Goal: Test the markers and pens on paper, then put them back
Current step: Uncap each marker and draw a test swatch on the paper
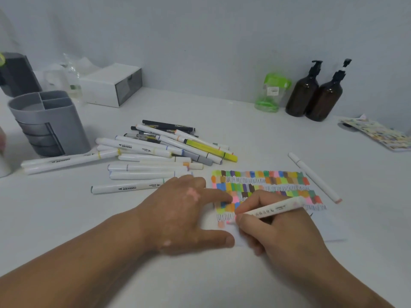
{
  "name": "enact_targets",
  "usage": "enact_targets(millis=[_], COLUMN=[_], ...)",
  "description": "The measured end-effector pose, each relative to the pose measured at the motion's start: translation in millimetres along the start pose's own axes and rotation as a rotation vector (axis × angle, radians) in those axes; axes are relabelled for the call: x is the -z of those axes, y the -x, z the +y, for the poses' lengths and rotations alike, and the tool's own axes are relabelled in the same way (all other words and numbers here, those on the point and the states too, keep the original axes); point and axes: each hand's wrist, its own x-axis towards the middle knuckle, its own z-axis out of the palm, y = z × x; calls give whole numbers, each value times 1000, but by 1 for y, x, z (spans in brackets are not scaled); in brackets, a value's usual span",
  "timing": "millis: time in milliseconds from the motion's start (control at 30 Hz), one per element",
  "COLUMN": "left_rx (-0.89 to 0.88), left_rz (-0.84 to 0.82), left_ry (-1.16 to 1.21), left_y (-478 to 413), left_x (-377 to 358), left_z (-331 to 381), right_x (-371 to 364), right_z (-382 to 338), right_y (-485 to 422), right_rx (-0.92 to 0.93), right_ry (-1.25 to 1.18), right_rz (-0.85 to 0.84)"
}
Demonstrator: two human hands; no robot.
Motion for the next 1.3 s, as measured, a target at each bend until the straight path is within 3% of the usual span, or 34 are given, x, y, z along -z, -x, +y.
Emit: enact_targets(millis=[1300], left_rx=[-12], left_rz=[-36], left_ry=[22], left_y=[-5], left_x=[2], left_z=[-2], right_x=[0], right_z=[1], right_y=[-3], right_rx=[0], right_ry=[137], right_rz=[67])
